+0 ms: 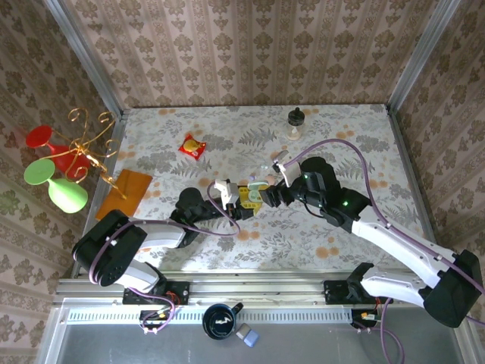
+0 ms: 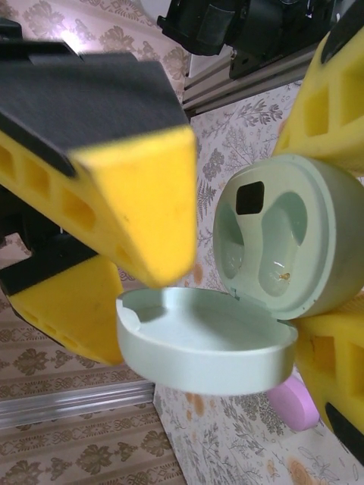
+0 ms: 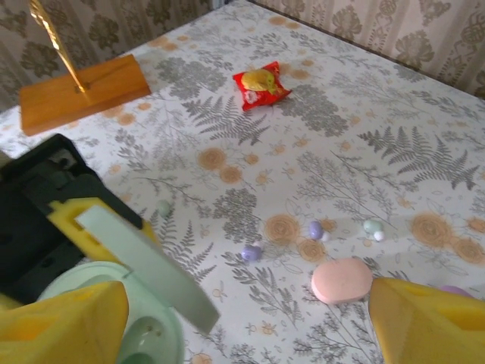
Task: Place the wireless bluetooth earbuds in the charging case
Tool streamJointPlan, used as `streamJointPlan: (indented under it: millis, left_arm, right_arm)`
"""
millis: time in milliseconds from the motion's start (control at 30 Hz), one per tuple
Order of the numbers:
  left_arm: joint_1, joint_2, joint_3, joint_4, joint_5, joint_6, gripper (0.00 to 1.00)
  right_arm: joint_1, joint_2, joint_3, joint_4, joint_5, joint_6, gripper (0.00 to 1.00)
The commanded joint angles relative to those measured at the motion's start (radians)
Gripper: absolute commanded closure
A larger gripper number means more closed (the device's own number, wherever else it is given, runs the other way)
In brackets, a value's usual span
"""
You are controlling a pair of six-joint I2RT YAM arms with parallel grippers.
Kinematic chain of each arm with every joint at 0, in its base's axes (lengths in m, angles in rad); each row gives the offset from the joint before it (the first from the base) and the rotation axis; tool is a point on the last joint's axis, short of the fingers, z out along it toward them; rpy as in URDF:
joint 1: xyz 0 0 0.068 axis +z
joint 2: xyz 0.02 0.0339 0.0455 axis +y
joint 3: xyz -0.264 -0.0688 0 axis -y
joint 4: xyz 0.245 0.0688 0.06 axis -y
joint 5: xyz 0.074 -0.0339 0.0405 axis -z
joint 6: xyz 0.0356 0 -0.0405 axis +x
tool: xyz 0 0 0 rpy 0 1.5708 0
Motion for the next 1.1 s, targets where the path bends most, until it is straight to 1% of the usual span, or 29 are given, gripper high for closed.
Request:
streamJointPlan:
  millis: [0, 100, 233, 300, 367, 433, 467, 500, 567, 633, 733, 800, 933, 1067]
  left_arm:
    - [0.013, -0.03, -0.017, 0.041, -0.021, 0.008, 0.65]
    - [0.039, -0.045, -0.033, 0.043, -0.033, 0.008, 0.65]
    - [0.086, -0.086, -0.062, 0.045, -0.037, -0.003, 0.65]
    - [0.115, -0.118, -0.079, 0.044, -0.042, -0.015, 0.65]
    - [0.142, -0.154, -0.096, 0.043, -0.052, -0.022, 0.65]
    - [0.166, -0.19, -0.117, 0.043, -0.053, -0.028, 0.65]
    - [0.181, -0.21, -0.125, 0.041, -0.087, -0.036, 0.65]
    - [0.197, -0.23, -0.133, 0.041, -0.093, -0.054, 0.65]
    - [0.229, -0.256, -0.138, 0.038, -0.083, -0.096, 0.65]
    - [0.25, -0.276, -0.139, 0.038, -0.067, -0.116, 0.65]
    - [0.259, -0.297, -0.136, 0.025, -0.067, -0.119, 0.65]
    - [0.26, -0.304, -0.132, 0.004, -0.035, -0.113, 0.65]
    - [0.259, -0.304, -0.13, -0.003, -0.02, -0.103, 0.65]
    - [0.257, -0.297, -0.129, -0.002, -0.01, -0.102, 0.65]
  right_arm:
    - [-0.019, -0.078, -0.037, 0.066, -0.103, 0.058, 0.16]
    - [-0.067, -0.127, -0.101, 0.142, -0.148, 0.155, 0.16]
    - [-0.173, -0.145, -0.173, 0.239, -0.19, 0.331, 0.17]
    - [-0.218, -0.119, -0.176, 0.23, -0.167, 0.405, 0.18]
    - [-0.238, -0.071, -0.157, 0.195, -0.155, 0.44, 0.19]
    - [-0.241, -0.008, -0.127, 0.165, -0.165, 0.446, 0.19]
    - [-0.24, 0.023, -0.114, 0.156, -0.177, 0.455, 0.19]
    - [-0.24, 0.062, -0.097, 0.145, -0.184, 0.462, 0.19]
    - [-0.241, 0.146, -0.05, 0.106, -0.215, 0.462, 0.2]
    - [-0.241, 0.252, 0.029, 0.024, -0.24, 0.455, 0.21]
    - [-0.24, 0.419, 0.144, -0.07, -0.265, 0.429, 0.22]
    - [-0.241, 0.521, 0.227, -0.119, -0.267, 0.402, 0.22]
    - [-0.25, 0.721, 0.387, -0.157, -0.25, 0.357, 0.22]
    - [-0.271, 0.897, 0.553, -0.212, -0.225, 0.346, 0.23]
